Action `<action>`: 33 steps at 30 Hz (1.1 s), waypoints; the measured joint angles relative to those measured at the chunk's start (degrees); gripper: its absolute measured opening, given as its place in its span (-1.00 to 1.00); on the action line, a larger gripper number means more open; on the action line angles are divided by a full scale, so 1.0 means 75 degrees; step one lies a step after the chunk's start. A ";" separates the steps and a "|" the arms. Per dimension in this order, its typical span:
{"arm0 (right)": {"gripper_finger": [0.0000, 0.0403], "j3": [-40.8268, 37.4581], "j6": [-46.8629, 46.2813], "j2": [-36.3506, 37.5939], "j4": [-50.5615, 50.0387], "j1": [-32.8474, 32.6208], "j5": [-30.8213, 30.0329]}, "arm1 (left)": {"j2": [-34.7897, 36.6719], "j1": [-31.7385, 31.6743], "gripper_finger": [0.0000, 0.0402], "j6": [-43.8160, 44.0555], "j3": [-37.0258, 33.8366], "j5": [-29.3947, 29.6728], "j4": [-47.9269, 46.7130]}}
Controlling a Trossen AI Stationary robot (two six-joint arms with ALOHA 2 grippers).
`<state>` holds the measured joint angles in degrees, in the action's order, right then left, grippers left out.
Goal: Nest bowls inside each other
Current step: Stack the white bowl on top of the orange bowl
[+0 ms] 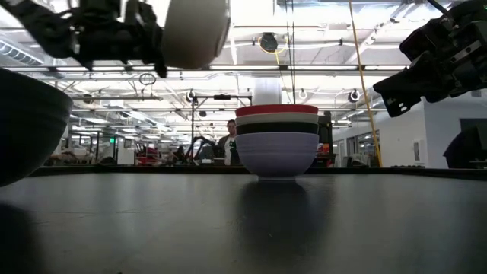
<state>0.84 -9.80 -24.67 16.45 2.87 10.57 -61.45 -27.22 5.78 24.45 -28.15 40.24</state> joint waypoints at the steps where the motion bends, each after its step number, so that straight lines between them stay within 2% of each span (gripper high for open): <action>1: -1.00 0.0000 0.0000 0.0000 0.0000 0.0000 0.0000 | -0.0242 -0.0052 -0.97 0.0015 0.0182 -0.0123 -0.0001; 6: -1.00 0.0000 -0.0043 0.0000 -0.0003 0.0000 0.0000 | -0.1502 -0.0251 -0.98 0.0059 0.1250 -0.0765 -0.0149; 11: -1.00 0.0000 -0.0058 0.0000 -0.0029 0.0000 0.0000 | -0.2567 -0.0436 -0.97 0.0000 0.2595 -0.1217 -0.1087; 23: -1.00 0.0000 -0.0117 0.0000 -0.0071 0.0002 0.0000 | -0.4827 -0.0559 -0.98 -0.1311 0.6757 -0.1385 -0.6295; 33: -1.00 0.0000 -0.0066 0.0000 -0.0130 0.0000 0.0000 | -0.6708 -0.0185 -0.98 -0.1914 0.9567 -0.0876 -0.9346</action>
<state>0.84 -10.30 -24.67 15.47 2.87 10.57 -111.76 -28.61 -8.58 96.20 -34.72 -29.85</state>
